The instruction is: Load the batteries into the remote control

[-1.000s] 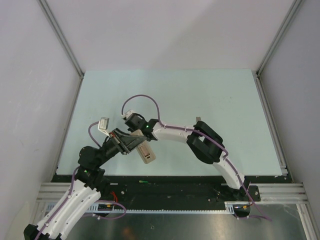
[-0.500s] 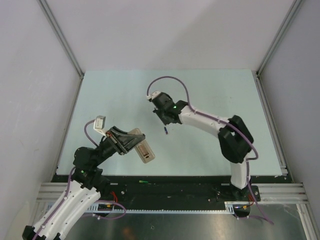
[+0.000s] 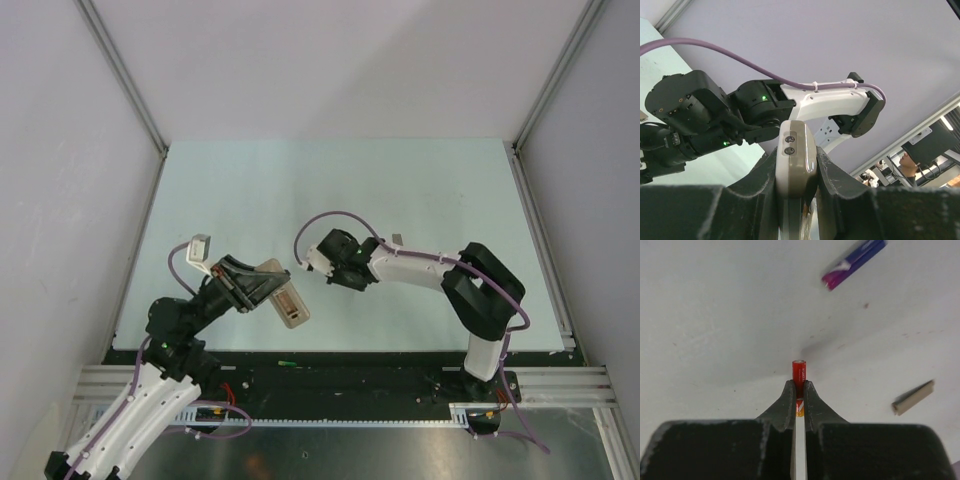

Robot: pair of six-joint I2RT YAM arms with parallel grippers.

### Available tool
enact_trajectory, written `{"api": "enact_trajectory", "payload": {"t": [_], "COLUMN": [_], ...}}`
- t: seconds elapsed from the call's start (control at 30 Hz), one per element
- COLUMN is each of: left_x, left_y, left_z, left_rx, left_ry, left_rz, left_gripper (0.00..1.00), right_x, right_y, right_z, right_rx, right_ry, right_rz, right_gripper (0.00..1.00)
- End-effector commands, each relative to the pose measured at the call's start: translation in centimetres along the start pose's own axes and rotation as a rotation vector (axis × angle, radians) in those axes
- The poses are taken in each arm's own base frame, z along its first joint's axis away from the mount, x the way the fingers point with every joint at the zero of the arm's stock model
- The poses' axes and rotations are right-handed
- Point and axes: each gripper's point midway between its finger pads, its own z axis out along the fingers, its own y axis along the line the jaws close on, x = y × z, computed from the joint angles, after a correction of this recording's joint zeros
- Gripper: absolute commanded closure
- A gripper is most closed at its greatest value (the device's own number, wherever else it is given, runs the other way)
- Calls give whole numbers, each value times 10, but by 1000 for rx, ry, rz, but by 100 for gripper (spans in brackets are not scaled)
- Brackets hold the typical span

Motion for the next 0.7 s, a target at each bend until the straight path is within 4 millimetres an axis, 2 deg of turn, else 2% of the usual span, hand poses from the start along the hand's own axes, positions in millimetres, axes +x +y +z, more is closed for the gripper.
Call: {"api": "enact_trajectory", "payload": {"t": [0.0, 0.07, 0.2, 0.27, 0.47, 0.67], "left_x": [-3, -2, -2, -1, 0, 2], "left_y": [-2, 2, 7, 7, 7, 9], "left_z": [0, 0, 1, 1, 1, 1], "left_rx": [17, 5, -10, -10, -7, -14], "left_ry": [-22, -23, -26, -22, -15, -13], "left_rz": [21, 12, 6, 4, 4, -5], "left_gripper": [100, 100, 100, 100, 100, 100], "right_x": [2, 9, 10, 11, 9, 8], "right_y": [-11, -10, -7, -4, -4, -6], "right_z": [-1, 1, 7, 12, 16, 14], "right_rx": [8, -2, -24, -40, -43, -28], "right_ry": [-49, -41, -50, -47, -54, -58], "right_rz": [-22, -13, 19, 31, 60, 65], "right_gripper": [100, 100, 100, 91, 75, 68]}}
